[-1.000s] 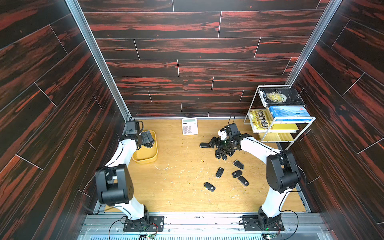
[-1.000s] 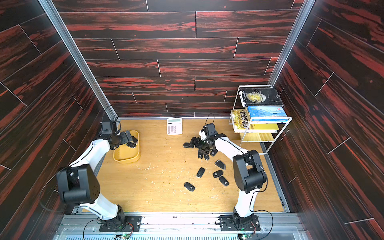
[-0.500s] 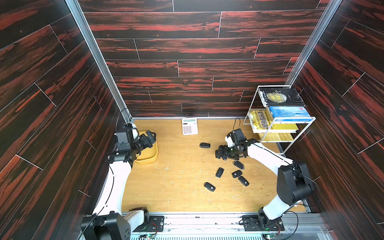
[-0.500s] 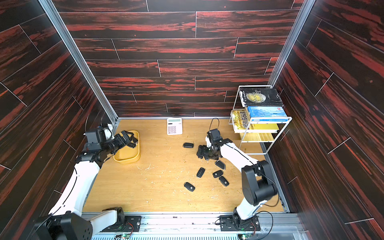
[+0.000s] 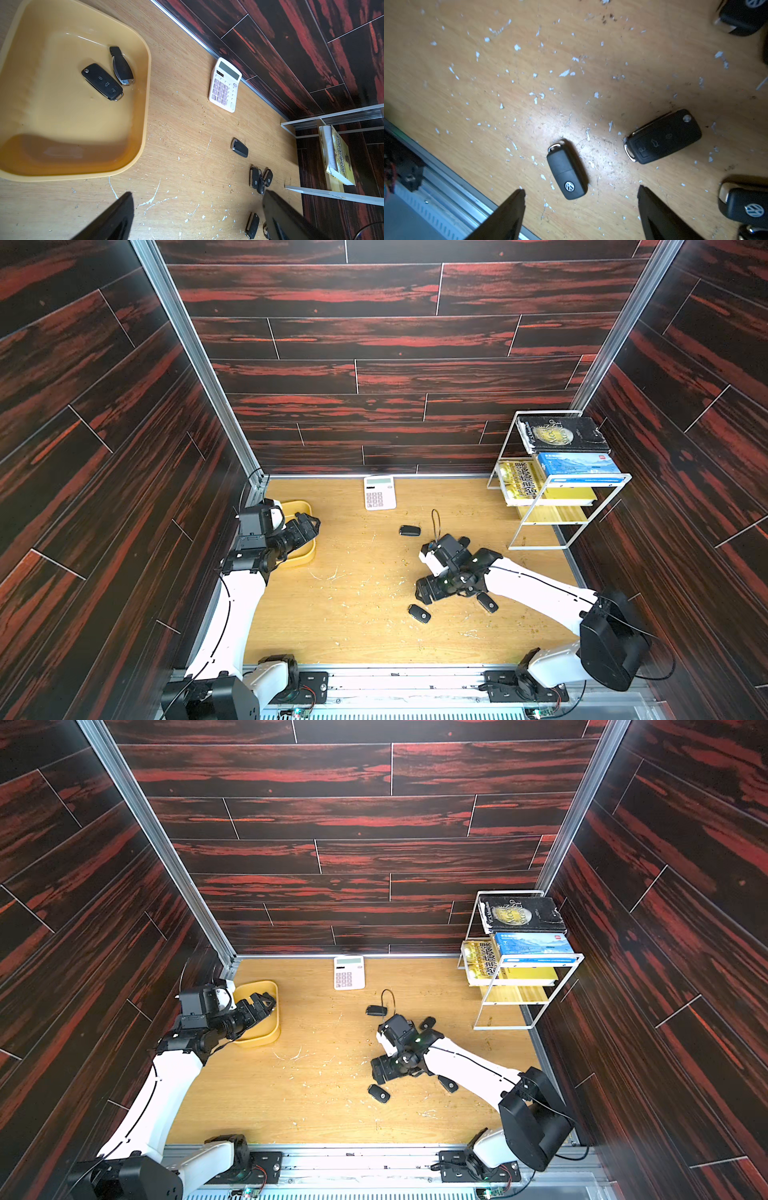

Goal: Place the car key into the storage box
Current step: Pick up the car key from the center of the board.

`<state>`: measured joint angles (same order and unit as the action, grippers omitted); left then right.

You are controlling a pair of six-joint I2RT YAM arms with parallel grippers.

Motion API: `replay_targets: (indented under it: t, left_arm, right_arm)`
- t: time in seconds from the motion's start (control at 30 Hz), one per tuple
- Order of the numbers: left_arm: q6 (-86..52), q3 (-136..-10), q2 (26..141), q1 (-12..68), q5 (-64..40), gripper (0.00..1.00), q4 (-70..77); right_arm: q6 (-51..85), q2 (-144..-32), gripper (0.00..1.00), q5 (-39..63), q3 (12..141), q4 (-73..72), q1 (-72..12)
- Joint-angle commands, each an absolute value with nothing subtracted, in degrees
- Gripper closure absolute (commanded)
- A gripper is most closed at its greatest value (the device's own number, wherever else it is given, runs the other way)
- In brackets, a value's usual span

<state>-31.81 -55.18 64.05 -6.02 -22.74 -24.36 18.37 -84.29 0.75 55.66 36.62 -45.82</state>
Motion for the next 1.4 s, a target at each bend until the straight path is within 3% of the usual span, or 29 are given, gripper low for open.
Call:
replay_targets:
  t: [0.0,0.4,0.83,1.0,1.2,1.37]
  left_arm:
    - [-31.7,-55.1,62.6,-5.8,-23.3,0.0,-24.1]
    - [-30.5,-53.7,62.9,-5.8,-22.9,0.0,-25.8]
    - [-25.7,-54.7,61.7,-2.2,-27.1,0.0,-32.4]
    - [-24.3,-52.9,56.7,-1.7,-31.5,0.0,-34.8]
    - [-25.5,-47.7,44.7,-1.4,-32.6,0.0,-25.1]
    - [-27.5,-46.0,42.4,-1.4,-36.0,0.0,-21.4]
  right_arm:
    - [16.5,-86.5,0.12,-3.8,56.7,41.0,-48.5]
    - [17.9,-92.5,0.15,-7.5,57.2,42.2,-55.7]
    - [18.0,-98.9,0.23,-8.7,59.6,39.3,-57.7]
    - [17.8,-100.8,0.3,-8.5,60.4,39.0,-57.7]
    - [17.9,-101.3,0.43,-7.7,60.3,39.0,-57.8]
    - [18.1,-101.6,0.5,-7.3,60.3,38.8,-57.9]
